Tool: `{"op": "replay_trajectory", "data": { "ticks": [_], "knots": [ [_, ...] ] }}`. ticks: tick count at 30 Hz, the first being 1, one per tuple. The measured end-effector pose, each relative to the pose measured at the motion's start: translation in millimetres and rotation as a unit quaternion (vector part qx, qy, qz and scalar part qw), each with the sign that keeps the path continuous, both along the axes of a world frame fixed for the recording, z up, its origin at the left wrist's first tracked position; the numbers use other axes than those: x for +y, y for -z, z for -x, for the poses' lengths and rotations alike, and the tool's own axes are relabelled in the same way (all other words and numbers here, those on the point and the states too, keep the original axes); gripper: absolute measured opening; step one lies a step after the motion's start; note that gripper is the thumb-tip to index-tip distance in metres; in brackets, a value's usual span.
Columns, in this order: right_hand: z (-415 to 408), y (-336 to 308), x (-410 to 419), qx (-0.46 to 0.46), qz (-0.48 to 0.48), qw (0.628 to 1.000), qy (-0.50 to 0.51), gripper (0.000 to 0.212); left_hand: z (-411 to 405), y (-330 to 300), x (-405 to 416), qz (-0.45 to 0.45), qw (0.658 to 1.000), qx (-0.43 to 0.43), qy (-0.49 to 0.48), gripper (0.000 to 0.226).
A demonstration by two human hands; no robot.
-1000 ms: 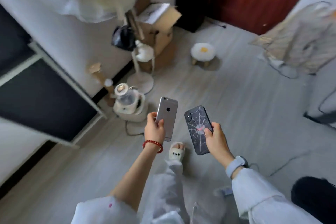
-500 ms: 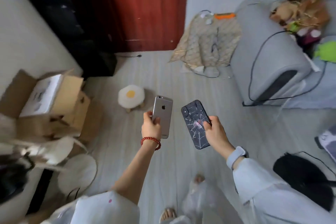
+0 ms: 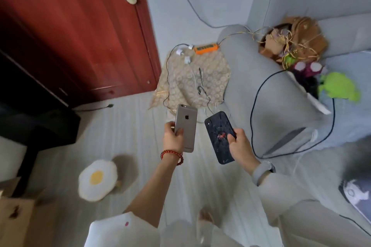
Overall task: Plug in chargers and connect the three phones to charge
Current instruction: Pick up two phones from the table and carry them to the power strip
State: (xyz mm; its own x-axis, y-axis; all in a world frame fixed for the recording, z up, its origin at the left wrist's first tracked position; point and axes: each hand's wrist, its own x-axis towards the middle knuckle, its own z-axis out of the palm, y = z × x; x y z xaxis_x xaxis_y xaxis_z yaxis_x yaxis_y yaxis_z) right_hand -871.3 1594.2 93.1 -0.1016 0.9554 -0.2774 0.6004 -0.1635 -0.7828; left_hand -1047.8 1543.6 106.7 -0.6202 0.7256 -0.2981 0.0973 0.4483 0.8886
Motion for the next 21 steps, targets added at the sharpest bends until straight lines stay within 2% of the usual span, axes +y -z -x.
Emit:
{"op": "replay_trajectory", "data": {
  "ticks": [12, 16, 21],
  "knots": [
    [89, 19, 303, 0.012, 0.012, 0.999, 0.031, 0.025, 97, 26, 306, 0.016, 1.0, -0.011, -0.001, 0.031],
    [122, 23, 407, -0.027, 0.034, 0.998, 0.038, 0.025, 128, 40, 405, 0.048, 0.998, -0.049, 0.004, 0.031],
    [145, 36, 506, -0.079, 0.073, 0.994, 0.03, 0.023, 145, 61, 500, 0.094, 0.994, -0.046, 0.009, 0.029]
  ]
}}
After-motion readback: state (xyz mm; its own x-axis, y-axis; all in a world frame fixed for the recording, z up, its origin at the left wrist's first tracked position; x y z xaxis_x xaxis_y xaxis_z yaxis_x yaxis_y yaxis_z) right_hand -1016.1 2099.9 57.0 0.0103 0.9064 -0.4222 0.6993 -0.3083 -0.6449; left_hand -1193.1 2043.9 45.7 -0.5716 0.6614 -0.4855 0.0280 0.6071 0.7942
